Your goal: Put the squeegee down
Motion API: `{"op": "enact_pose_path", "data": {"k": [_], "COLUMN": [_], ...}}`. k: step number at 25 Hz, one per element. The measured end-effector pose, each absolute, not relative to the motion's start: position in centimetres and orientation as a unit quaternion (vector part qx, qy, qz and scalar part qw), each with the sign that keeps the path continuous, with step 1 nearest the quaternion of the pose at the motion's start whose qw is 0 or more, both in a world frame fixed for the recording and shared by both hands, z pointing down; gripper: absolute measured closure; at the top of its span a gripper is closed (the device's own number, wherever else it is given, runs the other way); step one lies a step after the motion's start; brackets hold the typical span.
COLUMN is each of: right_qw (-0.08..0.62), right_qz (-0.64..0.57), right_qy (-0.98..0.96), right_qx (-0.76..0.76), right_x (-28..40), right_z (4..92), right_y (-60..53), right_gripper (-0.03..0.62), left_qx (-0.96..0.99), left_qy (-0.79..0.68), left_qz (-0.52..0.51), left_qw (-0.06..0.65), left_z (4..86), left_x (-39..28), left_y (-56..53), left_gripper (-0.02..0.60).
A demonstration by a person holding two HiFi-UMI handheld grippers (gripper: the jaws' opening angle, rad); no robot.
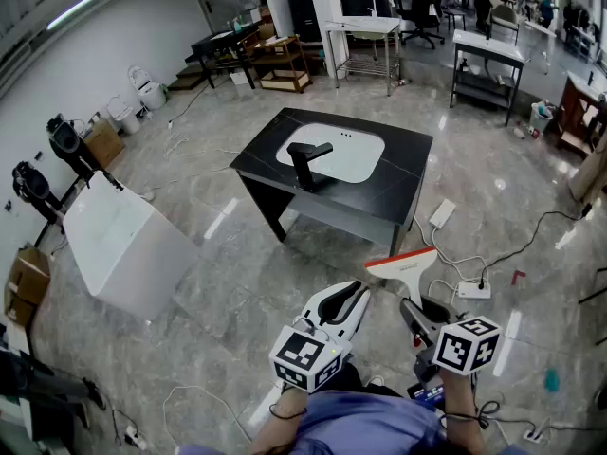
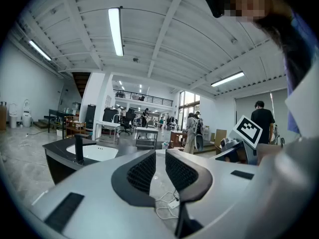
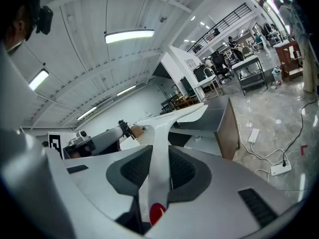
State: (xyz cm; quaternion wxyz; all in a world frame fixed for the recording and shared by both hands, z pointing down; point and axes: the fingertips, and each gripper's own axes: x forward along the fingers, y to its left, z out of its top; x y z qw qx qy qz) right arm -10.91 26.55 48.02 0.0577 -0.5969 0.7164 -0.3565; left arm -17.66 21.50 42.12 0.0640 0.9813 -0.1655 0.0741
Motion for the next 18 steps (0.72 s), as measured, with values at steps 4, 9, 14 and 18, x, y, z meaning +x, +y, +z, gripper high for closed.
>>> {"op": "enact_pose_path", "data": {"k": [4,9,14,18], "right_qw": [0.062,0.067,0.068,0.063], "right_qz": [-0.357,-0.357,-0.361,-0.365], "right_qy": [0.708,0.695,0.689,0.687], "right_qx": [-0.606,-0.62,-0.624,-0.625], "right_x": [-10.3,-9.1,-8.1,-7.3], "right_z": [48.7,49.3,49.8,50.3], "right_y": [26.8,26.4,25.4,23.9], "right_gripper": [0.493,0.493,0.499,0.503], "left_qx": [0.982,0.982,0.981,0.981], "left_qy": [-0.161,-0.156,-0.158,-0.154], "left_qz": [0.079,0.086,0.087,0.092], "left_qw": [0.06,0.061,0.07,0.079], "left_z": [42.6,43.1,43.7,44.6], "left_x": [-17.4,-17.2,-16.9,-16.2], "left_y": [22.0,21.9,21.1,19.4], "left_gripper": [0.525,0.525,0.525,0.525]}}
